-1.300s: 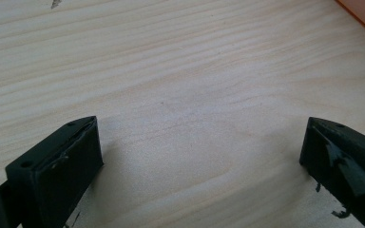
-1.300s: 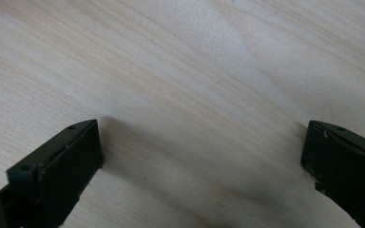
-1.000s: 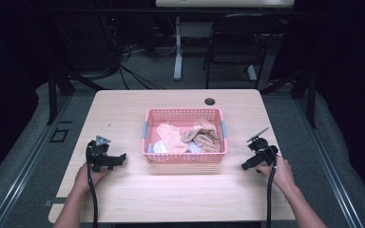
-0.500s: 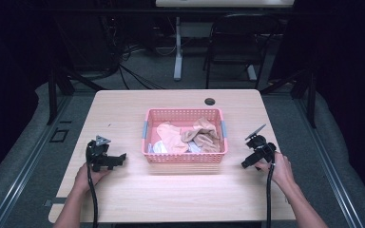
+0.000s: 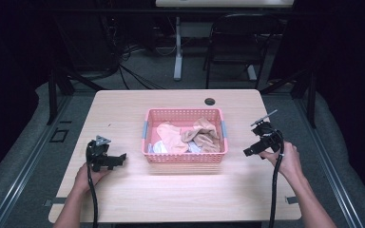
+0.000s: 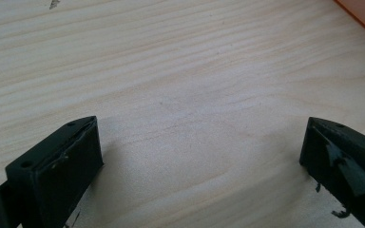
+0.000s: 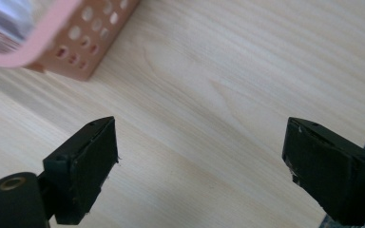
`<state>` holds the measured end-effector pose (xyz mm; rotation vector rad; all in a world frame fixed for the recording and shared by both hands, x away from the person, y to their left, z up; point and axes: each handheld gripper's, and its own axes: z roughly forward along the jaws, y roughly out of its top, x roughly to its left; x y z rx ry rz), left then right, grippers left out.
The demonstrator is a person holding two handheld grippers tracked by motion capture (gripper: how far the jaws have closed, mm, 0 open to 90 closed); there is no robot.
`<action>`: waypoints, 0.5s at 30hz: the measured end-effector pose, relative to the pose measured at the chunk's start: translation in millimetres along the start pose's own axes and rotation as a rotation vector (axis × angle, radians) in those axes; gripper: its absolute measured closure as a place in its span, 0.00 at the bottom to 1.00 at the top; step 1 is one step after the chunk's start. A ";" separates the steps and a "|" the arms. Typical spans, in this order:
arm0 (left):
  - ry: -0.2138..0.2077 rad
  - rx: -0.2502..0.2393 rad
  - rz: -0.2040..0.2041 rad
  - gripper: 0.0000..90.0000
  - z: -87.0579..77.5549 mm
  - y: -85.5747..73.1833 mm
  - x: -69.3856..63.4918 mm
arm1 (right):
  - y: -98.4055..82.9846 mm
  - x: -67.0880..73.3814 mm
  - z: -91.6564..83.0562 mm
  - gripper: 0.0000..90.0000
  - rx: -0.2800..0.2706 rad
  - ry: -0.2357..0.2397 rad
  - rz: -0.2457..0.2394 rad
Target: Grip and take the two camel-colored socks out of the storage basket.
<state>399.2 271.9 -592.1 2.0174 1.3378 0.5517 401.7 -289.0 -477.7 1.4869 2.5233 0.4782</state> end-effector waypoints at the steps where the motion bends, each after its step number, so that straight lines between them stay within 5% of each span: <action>1: 0.000 0.000 0.000 0.00 0.0 0.0 0.0 | 3.8 2.4 -10.9 0.11 -0.027 0.001 -0.005; 15: 0.000 0.000 0.000 0.00 0.0 0.0 0.0 | 57.0 44.5 -54.5 0.04 -0.066 0.054 -0.139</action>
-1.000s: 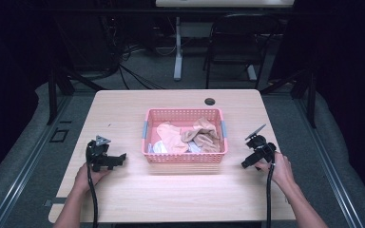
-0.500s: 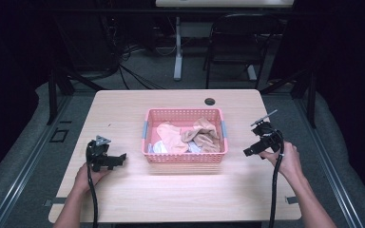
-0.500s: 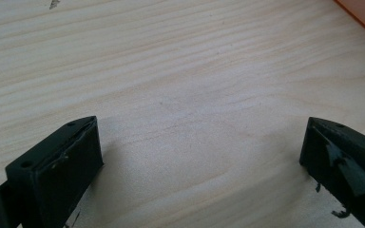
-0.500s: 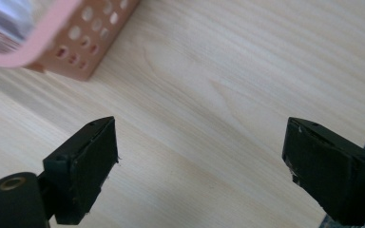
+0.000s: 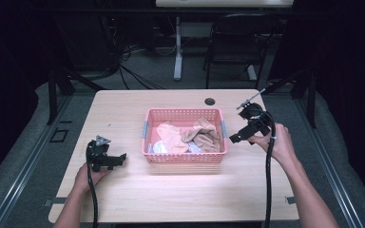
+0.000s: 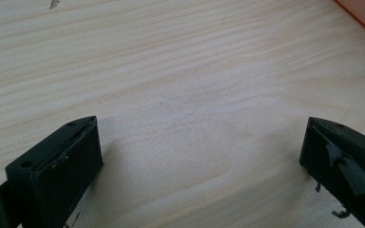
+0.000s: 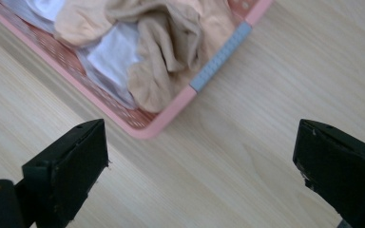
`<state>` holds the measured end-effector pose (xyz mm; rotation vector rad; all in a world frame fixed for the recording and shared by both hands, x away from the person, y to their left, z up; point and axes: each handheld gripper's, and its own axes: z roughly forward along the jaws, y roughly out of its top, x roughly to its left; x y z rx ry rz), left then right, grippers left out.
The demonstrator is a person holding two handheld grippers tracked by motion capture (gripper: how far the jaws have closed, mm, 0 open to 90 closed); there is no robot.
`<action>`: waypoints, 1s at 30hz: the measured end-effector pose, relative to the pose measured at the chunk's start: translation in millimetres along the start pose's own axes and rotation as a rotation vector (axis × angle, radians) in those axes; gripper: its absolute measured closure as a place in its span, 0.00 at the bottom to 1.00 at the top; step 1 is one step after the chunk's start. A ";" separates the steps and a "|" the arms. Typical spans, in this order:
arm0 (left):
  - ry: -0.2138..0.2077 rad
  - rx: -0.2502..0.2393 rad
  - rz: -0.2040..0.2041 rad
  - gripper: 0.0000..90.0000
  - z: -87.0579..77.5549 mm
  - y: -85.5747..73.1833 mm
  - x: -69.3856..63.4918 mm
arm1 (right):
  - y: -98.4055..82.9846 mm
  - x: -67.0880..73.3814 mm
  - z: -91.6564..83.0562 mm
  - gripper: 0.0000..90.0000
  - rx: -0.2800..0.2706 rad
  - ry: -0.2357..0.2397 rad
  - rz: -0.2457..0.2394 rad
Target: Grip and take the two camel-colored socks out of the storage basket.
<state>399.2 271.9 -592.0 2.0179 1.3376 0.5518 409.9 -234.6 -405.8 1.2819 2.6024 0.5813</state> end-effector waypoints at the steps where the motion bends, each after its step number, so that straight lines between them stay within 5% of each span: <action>1: 0.000 0.000 0.000 0.00 0.0 0.0 0.0 | 10.1 5.0 -1.3 0.04 -0.002 0.010 -0.015; 17: 0.000 0.000 0.001 0.00 0.0 0.0 0.0 | 51.6 33.3 39.8 0.06 0.041 0.072 -0.075; 30: 0.000 0.000 0.001 0.00 0.0 0.0 0.1 | 60.2 38.0 86.5 0.31 0.106 0.103 -0.073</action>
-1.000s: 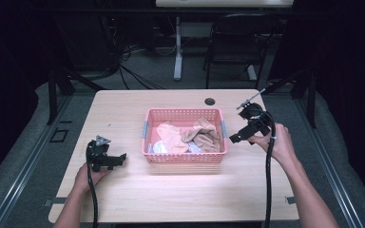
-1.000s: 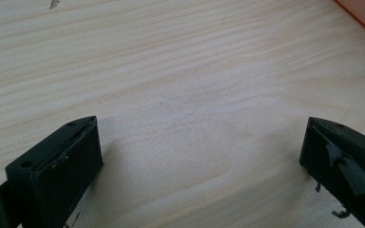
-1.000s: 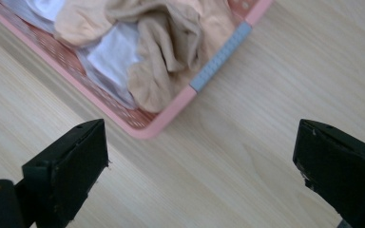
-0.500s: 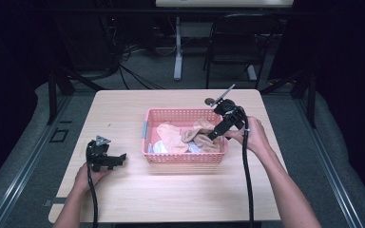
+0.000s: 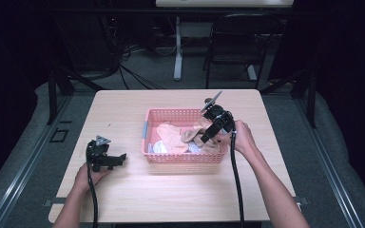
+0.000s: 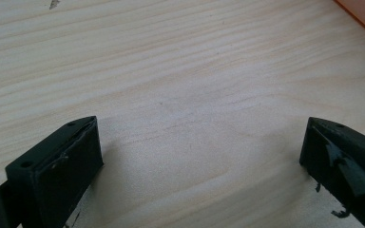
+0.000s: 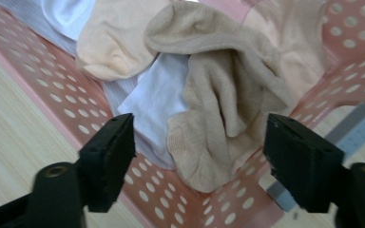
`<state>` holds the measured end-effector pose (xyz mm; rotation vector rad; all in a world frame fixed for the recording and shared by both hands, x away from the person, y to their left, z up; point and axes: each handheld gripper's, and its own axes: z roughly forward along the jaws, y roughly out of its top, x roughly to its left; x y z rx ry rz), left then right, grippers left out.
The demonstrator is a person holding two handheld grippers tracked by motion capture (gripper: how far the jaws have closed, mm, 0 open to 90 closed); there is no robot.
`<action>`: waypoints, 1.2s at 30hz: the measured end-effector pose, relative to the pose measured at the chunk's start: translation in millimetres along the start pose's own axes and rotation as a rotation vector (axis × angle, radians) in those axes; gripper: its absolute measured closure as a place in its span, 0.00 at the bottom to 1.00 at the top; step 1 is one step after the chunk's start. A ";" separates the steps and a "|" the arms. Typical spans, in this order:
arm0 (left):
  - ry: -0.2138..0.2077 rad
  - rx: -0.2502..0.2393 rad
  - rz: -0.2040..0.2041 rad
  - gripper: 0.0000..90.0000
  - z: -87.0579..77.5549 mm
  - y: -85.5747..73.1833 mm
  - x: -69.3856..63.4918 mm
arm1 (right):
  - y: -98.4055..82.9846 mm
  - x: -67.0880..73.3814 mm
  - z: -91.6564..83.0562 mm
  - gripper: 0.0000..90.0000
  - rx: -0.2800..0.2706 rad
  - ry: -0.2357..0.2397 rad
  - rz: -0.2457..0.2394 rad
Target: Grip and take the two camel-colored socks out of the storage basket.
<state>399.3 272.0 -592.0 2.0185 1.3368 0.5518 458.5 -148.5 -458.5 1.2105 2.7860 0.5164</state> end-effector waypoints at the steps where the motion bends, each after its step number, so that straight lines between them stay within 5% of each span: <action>1: 0.000 0.000 0.000 0.00 0.0 0.0 0.0 | 0.0 0.0 0.0 0.31 0.000 0.000 0.000; 8: 0.000 0.000 0.000 0.00 0.0 0.0 0.0 | 0.3 2.6 32.7 0.46 0.073 -0.014 -0.008; 17: 0.000 0.000 -0.001 0.00 0.0 0.0 0.0 | 3.7 0.9 54.7 0.55 0.077 -0.095 0.019; 27: 0.000 0.000 0.000 0.00 0.0 0.0 0.0 | 6.5 -2.1 65.6 0.64 0.134 -0.139 0.029; 31: 0.000 0.000 0.000 0.00 0.0 0.0 0.0 | 5.6 -0.3 68.1 0.82 0.110 -0.166 0.045; 36: -0.002 0.000 0.002 0.00 0.1 0.0 -0.1 | 4.2 -1.4 64.8 0.90 0.117 -0.150 0.040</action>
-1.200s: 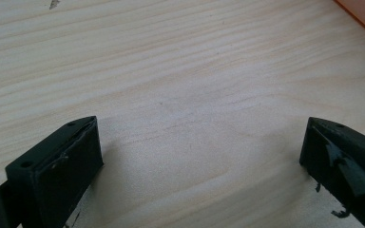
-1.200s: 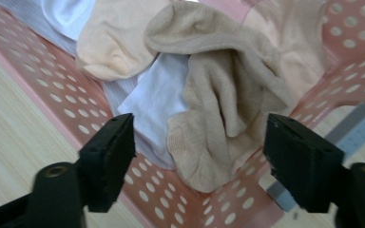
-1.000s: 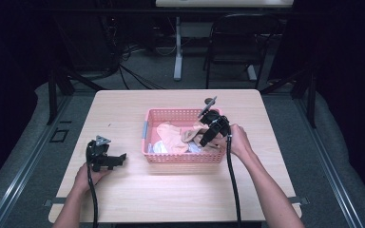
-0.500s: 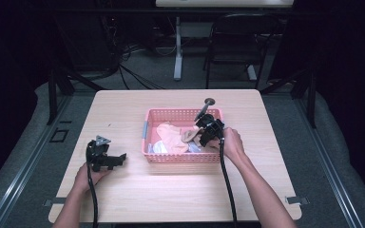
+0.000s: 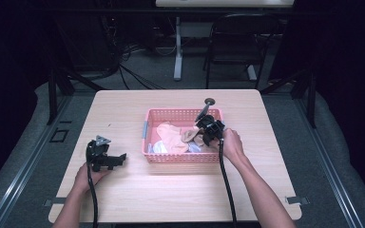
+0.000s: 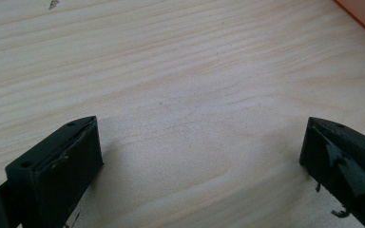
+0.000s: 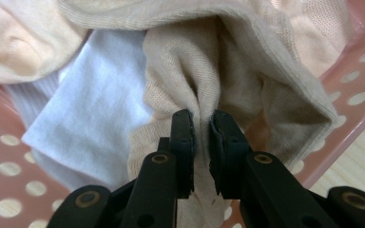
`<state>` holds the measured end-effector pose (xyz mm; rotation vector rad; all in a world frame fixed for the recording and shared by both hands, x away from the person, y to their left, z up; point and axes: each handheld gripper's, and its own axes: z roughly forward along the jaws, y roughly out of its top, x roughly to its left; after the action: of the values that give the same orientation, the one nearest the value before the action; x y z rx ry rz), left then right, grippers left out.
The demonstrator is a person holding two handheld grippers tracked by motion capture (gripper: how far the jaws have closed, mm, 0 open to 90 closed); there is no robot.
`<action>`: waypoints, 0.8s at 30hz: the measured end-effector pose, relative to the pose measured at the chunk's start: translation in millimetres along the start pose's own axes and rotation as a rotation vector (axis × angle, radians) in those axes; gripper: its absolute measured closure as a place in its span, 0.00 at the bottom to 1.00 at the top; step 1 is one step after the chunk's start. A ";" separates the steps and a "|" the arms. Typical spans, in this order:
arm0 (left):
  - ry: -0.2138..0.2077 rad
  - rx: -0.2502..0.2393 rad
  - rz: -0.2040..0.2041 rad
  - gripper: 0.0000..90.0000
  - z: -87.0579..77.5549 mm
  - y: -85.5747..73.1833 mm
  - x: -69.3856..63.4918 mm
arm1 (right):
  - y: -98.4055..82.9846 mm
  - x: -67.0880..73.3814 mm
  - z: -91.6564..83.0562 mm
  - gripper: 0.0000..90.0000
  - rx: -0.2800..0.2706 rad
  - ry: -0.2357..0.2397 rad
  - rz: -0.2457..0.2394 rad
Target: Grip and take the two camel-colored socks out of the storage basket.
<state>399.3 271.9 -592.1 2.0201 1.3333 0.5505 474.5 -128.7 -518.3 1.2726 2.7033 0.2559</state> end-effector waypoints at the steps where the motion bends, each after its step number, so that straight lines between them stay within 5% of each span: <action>1: 0.000 0.000 0.000 0.00 0.0 0.0 0.0 | -0.7 -0.3 -1.0 0.90 -0.005 0.010 0.007; 24: -0.002 0.000 0.004 0.00 0.1 0.2 0.1 | -8.8 -0.1 -38.8 0.90 -0.063 0.055 0.002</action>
<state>399.5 271.9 -592.0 2.0233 1.3287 0.5506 460.2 -137.9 -482.4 1.2686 2.7163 0.3789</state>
